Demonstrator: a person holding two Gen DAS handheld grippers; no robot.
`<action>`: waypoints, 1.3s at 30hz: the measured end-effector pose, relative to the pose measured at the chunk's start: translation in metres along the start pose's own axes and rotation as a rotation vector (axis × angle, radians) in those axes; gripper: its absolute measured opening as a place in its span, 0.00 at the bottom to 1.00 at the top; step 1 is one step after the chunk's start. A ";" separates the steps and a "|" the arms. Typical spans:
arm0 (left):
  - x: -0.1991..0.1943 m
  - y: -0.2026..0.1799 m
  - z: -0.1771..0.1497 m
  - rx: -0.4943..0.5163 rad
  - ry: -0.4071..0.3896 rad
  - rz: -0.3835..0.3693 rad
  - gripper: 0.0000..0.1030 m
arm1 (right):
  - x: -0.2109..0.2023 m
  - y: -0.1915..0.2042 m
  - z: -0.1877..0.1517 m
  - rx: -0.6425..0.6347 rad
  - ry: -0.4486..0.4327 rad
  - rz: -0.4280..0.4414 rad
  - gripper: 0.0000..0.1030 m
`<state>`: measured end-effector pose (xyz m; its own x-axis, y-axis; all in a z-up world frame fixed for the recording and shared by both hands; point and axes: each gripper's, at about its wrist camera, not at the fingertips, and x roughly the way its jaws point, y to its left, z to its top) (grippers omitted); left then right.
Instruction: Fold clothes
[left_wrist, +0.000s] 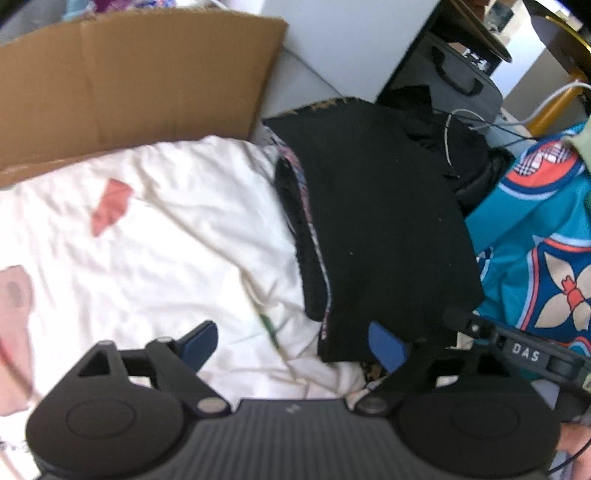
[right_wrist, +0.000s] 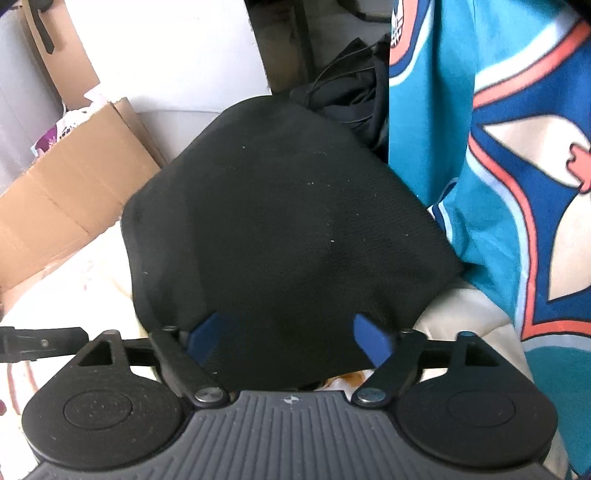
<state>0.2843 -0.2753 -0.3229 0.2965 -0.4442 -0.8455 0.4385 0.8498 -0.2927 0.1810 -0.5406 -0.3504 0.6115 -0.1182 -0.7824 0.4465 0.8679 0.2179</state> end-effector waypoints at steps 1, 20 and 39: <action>-0.008 0.001 0.002 0.003 -0.001 0.007 0.91 | -0.005 0.003 0.002 -0.007 0.007 0.002 0.85; -0.178 0.007 0.048 -0.056 -0.094 0.085 0.94 | -0.138 0.050 0.050 -0.044 0.129 0.062 0.93; -0.387 0.000 0.046 -0.065 -0.160 0.233 0.99 | -0.270 0.073 0.098 -0.112 0.150 0.105 0.94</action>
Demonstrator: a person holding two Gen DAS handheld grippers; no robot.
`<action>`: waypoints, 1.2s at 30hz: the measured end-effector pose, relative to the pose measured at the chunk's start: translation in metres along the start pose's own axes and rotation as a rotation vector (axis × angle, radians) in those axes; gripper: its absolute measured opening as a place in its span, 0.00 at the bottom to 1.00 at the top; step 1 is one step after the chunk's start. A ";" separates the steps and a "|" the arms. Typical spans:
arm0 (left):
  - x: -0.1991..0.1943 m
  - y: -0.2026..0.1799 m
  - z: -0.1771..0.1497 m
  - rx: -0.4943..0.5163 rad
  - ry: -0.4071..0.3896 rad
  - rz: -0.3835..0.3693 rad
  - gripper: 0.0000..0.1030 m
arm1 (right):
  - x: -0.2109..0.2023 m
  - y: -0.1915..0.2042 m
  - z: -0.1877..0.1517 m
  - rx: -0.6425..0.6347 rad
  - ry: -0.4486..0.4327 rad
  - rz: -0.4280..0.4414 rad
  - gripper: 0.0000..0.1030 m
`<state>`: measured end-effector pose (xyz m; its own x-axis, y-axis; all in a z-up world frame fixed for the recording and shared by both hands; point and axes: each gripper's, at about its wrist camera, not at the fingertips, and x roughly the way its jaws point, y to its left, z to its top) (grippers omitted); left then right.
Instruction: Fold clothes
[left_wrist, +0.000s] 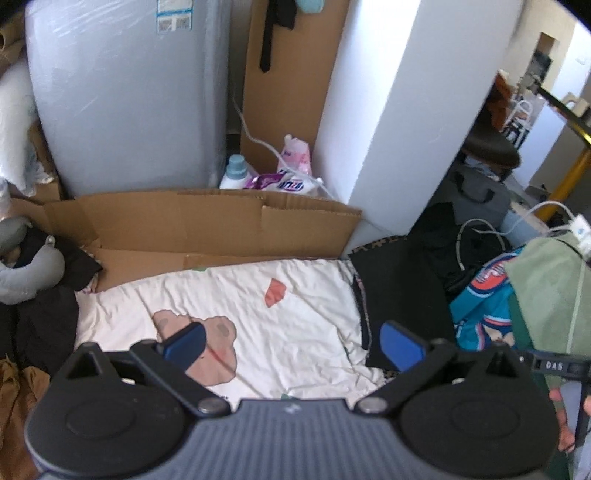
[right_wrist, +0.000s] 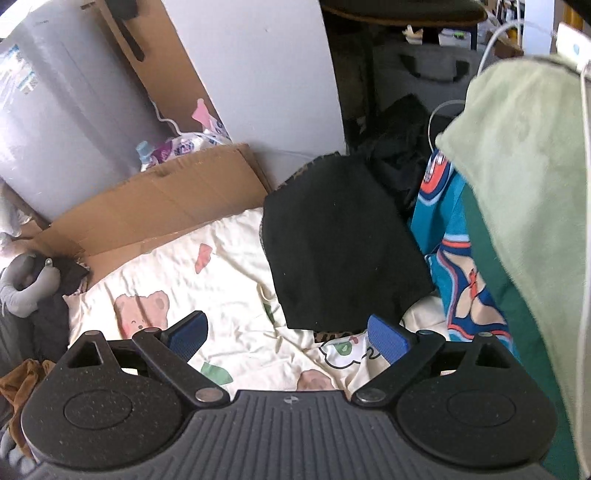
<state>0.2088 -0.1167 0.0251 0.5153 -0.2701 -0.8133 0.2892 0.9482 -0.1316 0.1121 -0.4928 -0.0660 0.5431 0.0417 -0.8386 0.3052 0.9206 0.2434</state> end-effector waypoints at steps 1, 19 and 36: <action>-0.006 0.001 -0.001 0.006 -0.003 -0.004 0.99 | -0.007 0.002 0.000 -0.004 -0.002 -0.001 0.94; -0.095 0.035 -0.063 -0.048 -0.069 -0.096 0.99 | -0.113 0.018 -0.019 0.021 -0.074 -0.023 0.94; -0.134 0.050 -0.140 -0.070 -0.139 -0.005 1.00 | -0.143 0.058 -0.071 -0.010 -0.106 0.065 0.94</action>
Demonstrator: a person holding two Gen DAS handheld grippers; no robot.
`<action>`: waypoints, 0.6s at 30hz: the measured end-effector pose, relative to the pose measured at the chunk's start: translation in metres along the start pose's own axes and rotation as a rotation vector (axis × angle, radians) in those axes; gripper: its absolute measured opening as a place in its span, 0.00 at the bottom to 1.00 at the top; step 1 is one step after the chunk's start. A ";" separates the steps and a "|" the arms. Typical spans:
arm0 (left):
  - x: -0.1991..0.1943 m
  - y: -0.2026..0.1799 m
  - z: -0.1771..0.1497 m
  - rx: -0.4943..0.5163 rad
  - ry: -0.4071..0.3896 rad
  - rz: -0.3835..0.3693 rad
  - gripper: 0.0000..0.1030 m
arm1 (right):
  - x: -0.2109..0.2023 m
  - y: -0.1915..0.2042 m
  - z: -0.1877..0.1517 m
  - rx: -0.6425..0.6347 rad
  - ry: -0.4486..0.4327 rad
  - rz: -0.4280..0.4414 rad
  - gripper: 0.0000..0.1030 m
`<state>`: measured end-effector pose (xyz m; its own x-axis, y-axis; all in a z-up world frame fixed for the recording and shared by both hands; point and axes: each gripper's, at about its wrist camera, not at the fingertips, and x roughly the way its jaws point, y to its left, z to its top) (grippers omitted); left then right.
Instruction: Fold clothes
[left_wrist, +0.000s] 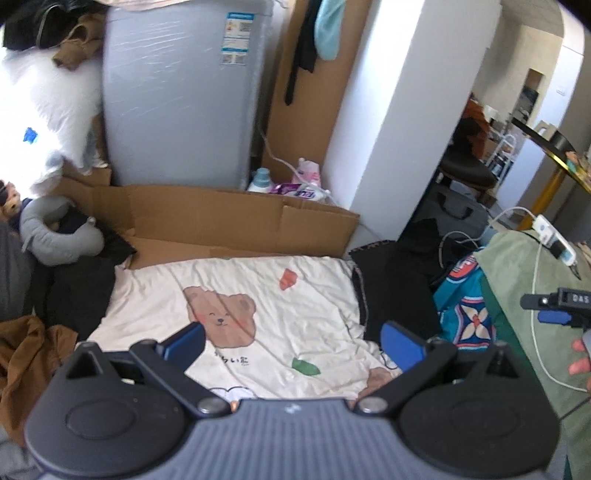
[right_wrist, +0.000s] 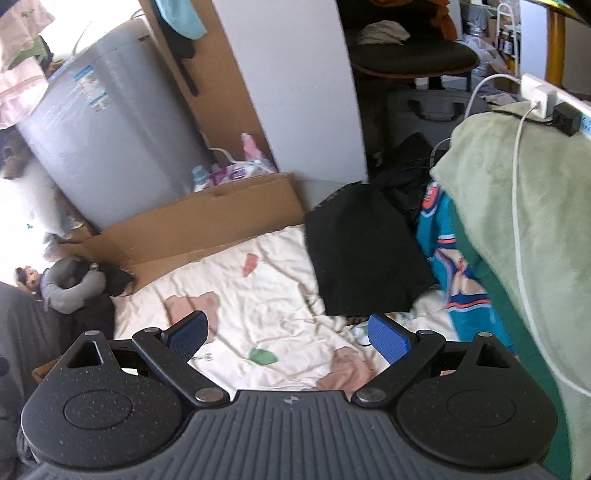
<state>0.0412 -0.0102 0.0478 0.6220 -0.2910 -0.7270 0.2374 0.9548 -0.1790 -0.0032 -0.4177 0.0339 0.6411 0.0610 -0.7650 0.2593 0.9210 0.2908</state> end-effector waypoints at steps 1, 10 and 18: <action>0.001 0.002 -0.005 -0.008 -0.004 0.011 1.00 | 0.001 0.003 -0.005 -0.010 0.001 0.005 0.94; 0.008 0.012 -0.037 -0.010 0.034 0.054 1.00 | 0.007 0.016 -0.043 -0.066 0.014 0.022 0.94; 0.005 0.028 -0.055 -0.079 0.036 0.097 1.00 | 0.005 0.019 -0.060 -0.123 0.008 0.044 0.94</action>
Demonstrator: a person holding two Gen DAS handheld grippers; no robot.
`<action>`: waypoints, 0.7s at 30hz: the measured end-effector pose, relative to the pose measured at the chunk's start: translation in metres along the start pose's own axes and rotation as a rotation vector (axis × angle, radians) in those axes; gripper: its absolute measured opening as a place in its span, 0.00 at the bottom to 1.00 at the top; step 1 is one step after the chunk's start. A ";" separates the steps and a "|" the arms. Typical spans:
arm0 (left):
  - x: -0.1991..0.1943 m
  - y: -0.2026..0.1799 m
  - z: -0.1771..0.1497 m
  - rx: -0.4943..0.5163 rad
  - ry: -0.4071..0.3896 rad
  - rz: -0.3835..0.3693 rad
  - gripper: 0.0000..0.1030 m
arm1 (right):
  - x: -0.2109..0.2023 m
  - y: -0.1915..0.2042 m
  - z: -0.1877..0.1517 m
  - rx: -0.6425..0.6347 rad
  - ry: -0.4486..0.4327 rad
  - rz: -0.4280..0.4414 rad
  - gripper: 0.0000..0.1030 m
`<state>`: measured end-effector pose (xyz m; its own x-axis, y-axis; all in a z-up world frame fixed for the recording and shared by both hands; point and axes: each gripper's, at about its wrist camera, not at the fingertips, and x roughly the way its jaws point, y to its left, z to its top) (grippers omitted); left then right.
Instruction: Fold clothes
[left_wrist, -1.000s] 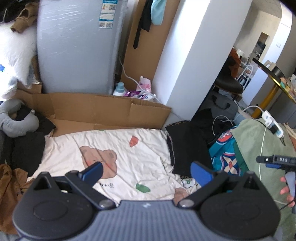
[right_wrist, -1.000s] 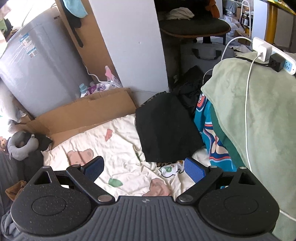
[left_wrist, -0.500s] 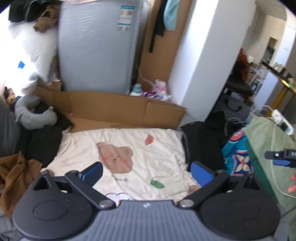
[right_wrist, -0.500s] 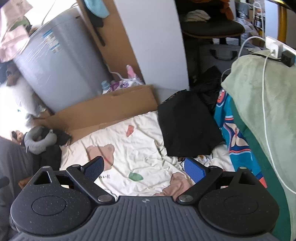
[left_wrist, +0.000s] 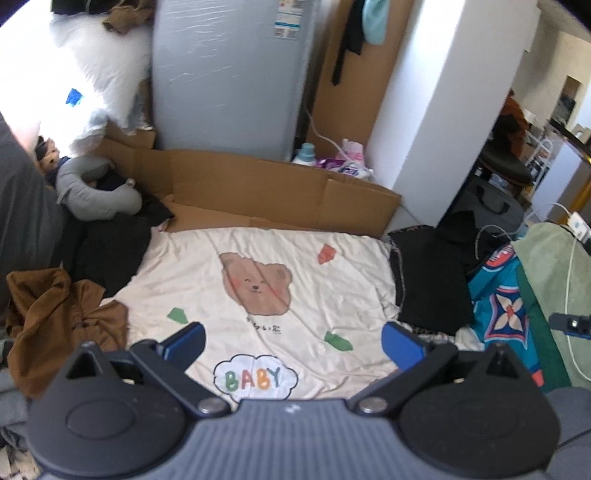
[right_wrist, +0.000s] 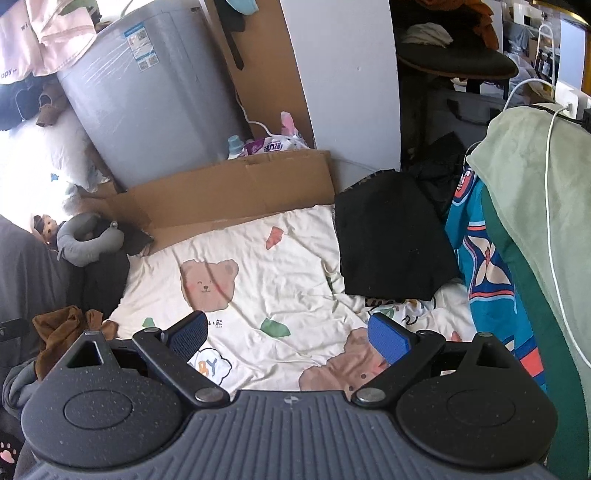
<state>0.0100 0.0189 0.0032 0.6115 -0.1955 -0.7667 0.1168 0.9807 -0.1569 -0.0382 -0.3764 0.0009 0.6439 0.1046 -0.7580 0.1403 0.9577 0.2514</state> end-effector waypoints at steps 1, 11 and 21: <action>0.000 0.001 -0.002 -0.006 0.002 0.005 1.00 | 0.000 0.000 -0.001 0.002 -0.002 0.005 0.94; 0.012 0.004 -0.017 -0.062 0.015 0.054 1.00 | 0.011 0.005 -0.008 -0.046 0.001 0.007 0.94; 0.026 0.013 -0.026 -0.132 0.032 0.144 1.00 | 0.021 0.011 -0.003 -0.113 0.018 0.017 0.94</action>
<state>0.0067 0.0267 -0.0354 0.5895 -0.0550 -0.8059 -0.0752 0.9896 -0.1225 -0.0251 -0.3627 -0.0136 0.6315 0.1245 -0.7653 0.0435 0.9798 0.1954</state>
